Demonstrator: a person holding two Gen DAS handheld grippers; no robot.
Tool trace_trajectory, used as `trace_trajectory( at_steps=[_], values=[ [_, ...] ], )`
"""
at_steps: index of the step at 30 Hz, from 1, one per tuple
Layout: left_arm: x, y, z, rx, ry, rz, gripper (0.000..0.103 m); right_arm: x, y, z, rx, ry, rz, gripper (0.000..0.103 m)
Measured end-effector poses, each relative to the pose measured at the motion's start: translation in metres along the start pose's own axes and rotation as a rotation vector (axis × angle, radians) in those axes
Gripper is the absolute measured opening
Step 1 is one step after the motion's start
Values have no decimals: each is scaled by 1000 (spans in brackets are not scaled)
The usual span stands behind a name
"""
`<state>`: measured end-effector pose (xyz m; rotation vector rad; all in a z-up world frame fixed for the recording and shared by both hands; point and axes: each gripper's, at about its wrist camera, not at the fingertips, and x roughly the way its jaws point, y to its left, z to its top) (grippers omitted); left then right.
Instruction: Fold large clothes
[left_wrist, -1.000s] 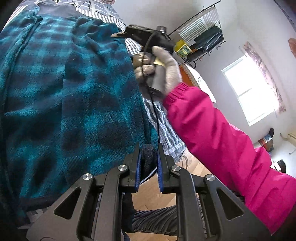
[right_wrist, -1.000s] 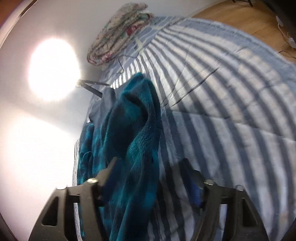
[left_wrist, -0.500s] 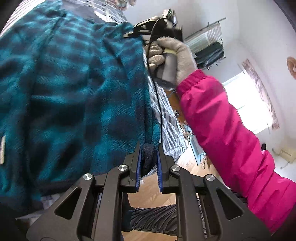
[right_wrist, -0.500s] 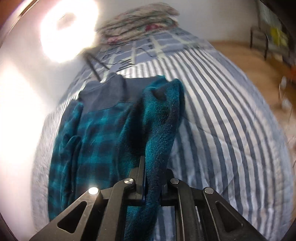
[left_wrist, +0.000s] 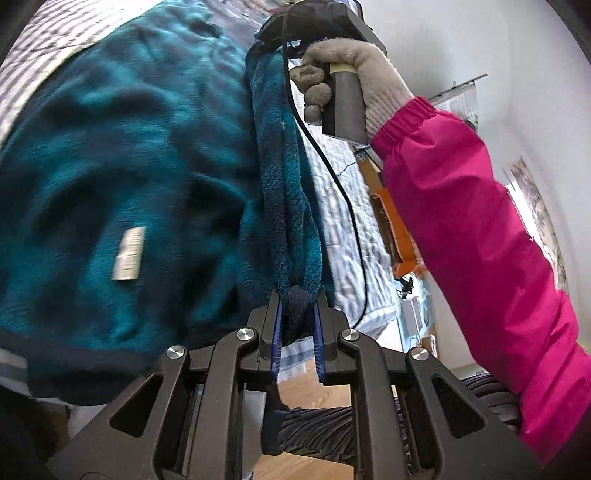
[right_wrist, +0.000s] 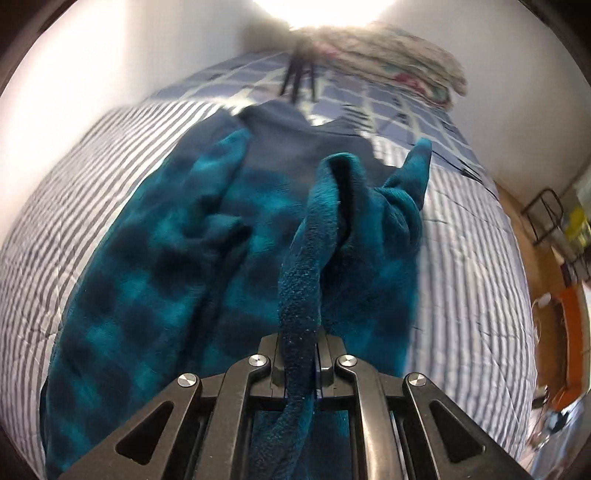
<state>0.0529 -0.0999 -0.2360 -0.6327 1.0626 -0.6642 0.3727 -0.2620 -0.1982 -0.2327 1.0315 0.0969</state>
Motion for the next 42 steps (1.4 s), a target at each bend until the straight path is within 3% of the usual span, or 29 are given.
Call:
trace_trajectory(
  at_steps=[6,8,9,11,14,16,20,23,27,31,34,37,42],
  values=[
    [-5,19,-5,-28,-10,52,12,25,41,-1,-69,37,-9,8],
    [-4,21,-7,-30,-5,56,12,28,42,-3,-86,57,40,23],
    [-3,21,-9,-26,-2,60,12,28,40,-3,-88,59,54,25],
    [-4,22,-10,-16,-3,66,12,19,28,-3,-69,56,140,29],
    [0,17,-13,3,-2,71,12,-9,-13,-6,54,14,350,38],
    [5,14,-13,12,1,73,12,-27,-43,-13,135,-21,405,38],
    [12,6,-12,37,-4,91,12,-54,-86,-44,215,-34,371,38],
    [11,-4,-11,45,-7,91,12,-65,-105,-78,229,4,342,39],
    [4,-10,-14,55,-12,83,12,-71,-119,-131,277,80,410,40],
    [0,-7,-13,43,-6,66,12,-72,-113,-200,332,172,527,48],
    [-8,-4,-12,44,-2,64,12,-70,-109,-230,357,198,576,49],
    [-7,0,-13,25,6,63,12,-63,-116,-242,449,181,653,49],
    [-4,1,-12,21,10,70,12,-37,-136,-227,554,143,666,56]
  ],
)
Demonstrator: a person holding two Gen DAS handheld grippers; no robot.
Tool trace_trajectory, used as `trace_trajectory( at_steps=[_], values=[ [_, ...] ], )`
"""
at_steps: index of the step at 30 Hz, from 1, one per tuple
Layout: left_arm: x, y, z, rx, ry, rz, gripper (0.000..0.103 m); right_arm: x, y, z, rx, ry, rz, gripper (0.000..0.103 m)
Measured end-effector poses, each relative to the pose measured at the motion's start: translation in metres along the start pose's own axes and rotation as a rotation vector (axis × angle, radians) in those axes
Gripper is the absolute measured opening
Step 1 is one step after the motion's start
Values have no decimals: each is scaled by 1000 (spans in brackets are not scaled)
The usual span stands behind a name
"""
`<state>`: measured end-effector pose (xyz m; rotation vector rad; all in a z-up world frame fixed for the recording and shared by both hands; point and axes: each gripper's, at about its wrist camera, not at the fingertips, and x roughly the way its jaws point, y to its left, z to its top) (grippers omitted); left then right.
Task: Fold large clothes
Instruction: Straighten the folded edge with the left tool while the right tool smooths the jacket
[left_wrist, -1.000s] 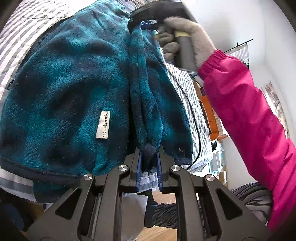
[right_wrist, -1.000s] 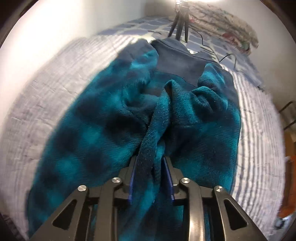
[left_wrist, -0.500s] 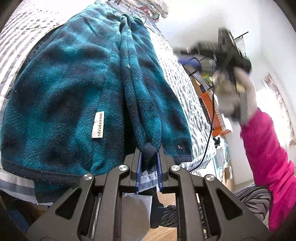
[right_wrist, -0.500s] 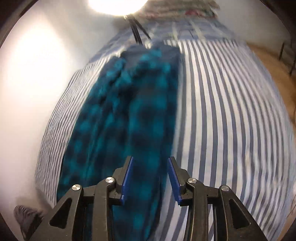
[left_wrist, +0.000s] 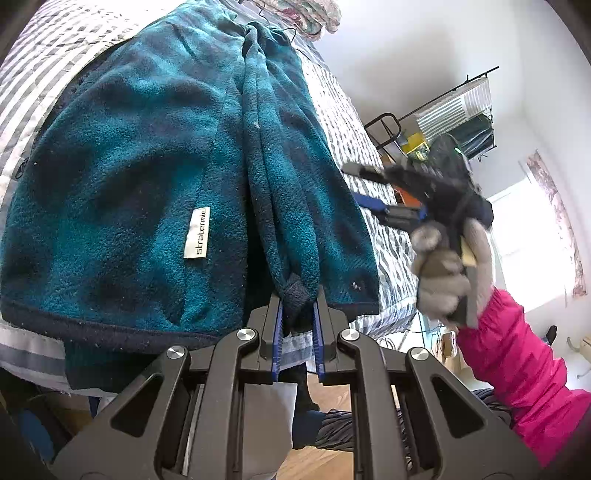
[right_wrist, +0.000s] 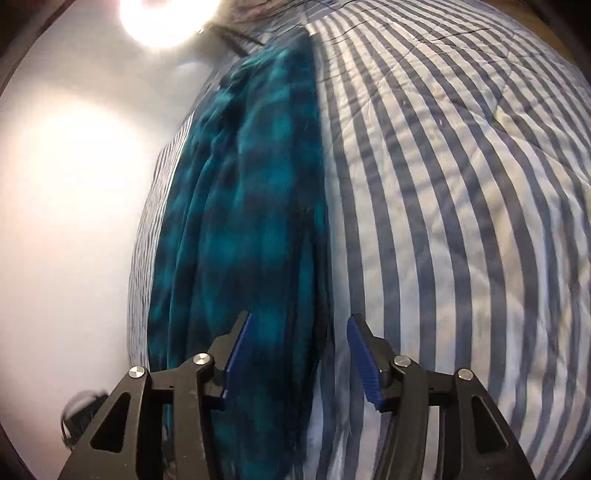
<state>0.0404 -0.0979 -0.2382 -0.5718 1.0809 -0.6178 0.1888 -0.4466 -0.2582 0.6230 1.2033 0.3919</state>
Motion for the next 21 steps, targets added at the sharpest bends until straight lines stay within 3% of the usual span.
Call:
trace_trajectory(
  at_steps=[3,4,5,7,10,12,15,19,21],
  values=[
    [5,-1,2,-2,3,-4,12,15,1,17,-18,6,-23,55],
    [7,-1,2,2,5,-4,12,20,3,22,-33,0,-33,36],
    [9,-2,3,3,7,-6,12,25,5,23,-37,3,-11,11],
    [11,-4,5,-15,18,-30,11,22,12,21,-49,-20,-77,7],
    [7,-14,8,3,10,-60,11,0,34,14,-158,-86,-126,5],
    [11,-20,7,69,8,-14,11,-10,31,14,-128,-95,-96,5],
    [28,-2,6,35,53,34,11,11,16,13,-80,-61,-138,6],
    [22,-4,6,72,53,63,11,15,21,9,-107,-39,-180,17],
    [12,-14,8,113,52,60,11,7,31,11,-139,-50,-170,32]
  ],
)
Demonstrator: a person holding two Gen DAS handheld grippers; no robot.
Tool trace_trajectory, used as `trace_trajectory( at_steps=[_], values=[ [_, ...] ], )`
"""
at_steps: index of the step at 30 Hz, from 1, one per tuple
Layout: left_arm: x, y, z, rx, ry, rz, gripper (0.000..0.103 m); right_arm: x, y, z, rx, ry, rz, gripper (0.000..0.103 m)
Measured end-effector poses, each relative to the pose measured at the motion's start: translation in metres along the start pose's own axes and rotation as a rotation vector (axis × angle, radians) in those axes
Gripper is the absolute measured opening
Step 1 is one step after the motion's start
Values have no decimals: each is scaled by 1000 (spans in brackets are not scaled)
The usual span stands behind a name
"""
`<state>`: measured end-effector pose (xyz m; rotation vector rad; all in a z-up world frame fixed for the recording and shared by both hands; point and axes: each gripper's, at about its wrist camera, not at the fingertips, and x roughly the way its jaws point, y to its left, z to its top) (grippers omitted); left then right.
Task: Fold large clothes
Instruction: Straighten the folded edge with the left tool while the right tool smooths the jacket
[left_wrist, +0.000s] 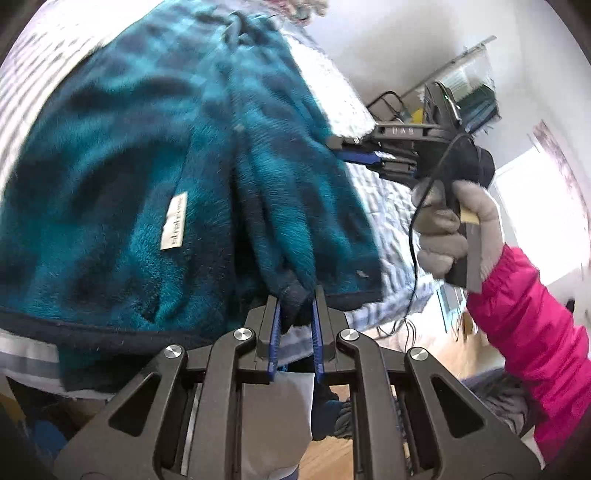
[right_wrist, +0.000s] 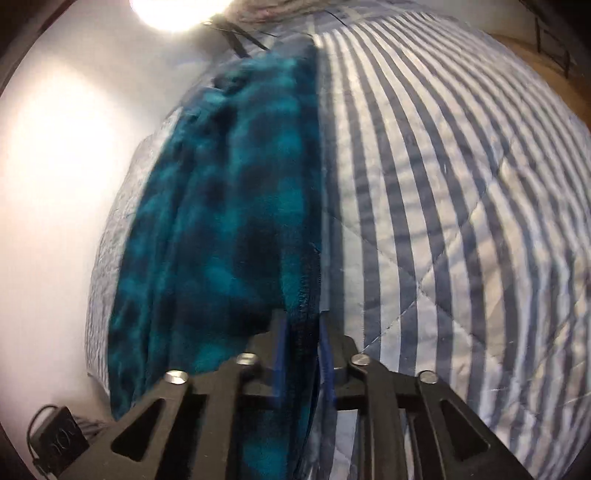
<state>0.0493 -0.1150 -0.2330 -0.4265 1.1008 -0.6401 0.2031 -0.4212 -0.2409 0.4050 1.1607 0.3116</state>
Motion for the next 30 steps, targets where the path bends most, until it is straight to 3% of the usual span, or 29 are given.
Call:
trace_trajectory(
  at_steps=[4,9,12,21,27,30],
  values=[
    [-23,-17,-2,83,22,19,21,-38,9,8,-28,-82,21,37],
    [-49,-17,-1,103,21,25,21,-56,19,30,-41,-170,27,38],
    [-61,-15,-1,115,-1,39,21,-48,36,37,-73,-176,59,38],
    [-89,34,22,54,-109,168,21,-6,66,-2,-206,-54,10,33],
    [-107,78,28,-27,-139,210,21,-17,76,-62,-239,17,83,32],
    [-109,96,26,-72,-139,216,21,-4,92,-93,-355,71,69,32]
  ],
)
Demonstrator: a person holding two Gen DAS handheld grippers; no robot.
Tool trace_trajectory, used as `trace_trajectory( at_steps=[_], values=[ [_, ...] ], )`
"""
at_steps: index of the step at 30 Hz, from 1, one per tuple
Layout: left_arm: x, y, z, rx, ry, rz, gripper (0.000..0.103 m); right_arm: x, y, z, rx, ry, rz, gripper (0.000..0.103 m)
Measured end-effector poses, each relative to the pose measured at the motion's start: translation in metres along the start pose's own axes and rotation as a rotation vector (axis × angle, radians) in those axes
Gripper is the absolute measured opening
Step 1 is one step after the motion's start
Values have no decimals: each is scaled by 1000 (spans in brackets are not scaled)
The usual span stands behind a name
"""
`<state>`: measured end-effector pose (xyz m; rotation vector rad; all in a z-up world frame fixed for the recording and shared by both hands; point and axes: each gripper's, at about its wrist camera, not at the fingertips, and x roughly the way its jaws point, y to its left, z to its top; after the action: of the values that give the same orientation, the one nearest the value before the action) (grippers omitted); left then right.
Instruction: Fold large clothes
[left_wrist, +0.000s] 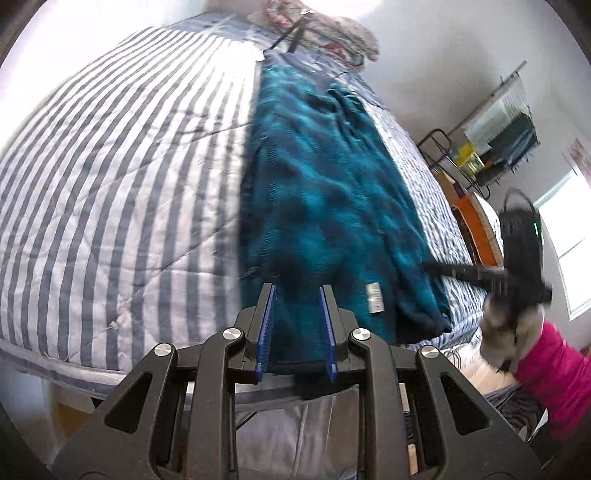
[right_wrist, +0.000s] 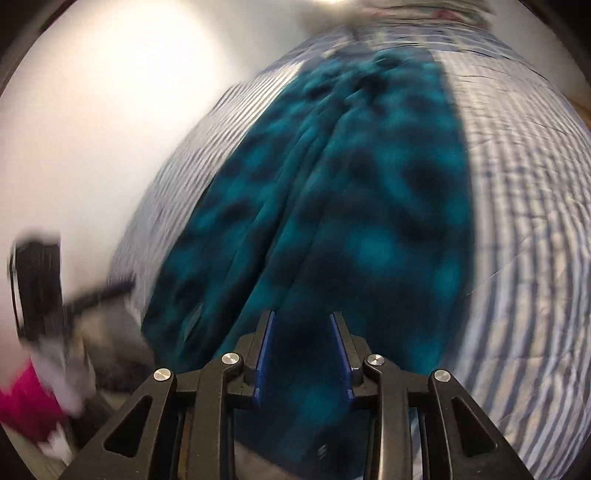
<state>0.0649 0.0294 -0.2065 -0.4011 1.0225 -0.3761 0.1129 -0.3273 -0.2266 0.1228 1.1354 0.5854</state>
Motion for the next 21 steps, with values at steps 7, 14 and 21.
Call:
trace_trajectory(
  at_steps=[7,14,21],
  values=[
    [8,2,-7,-15,7,-19,21,7,14,-9,-48,50,-102,33],
    [14,-37,-29,38,42,-96,38,-17,30,23,-26,-35,20,42],
    [51,-76,-46,128,77,-9,43,3,14,85,49,-44,52,51]
  ],
)
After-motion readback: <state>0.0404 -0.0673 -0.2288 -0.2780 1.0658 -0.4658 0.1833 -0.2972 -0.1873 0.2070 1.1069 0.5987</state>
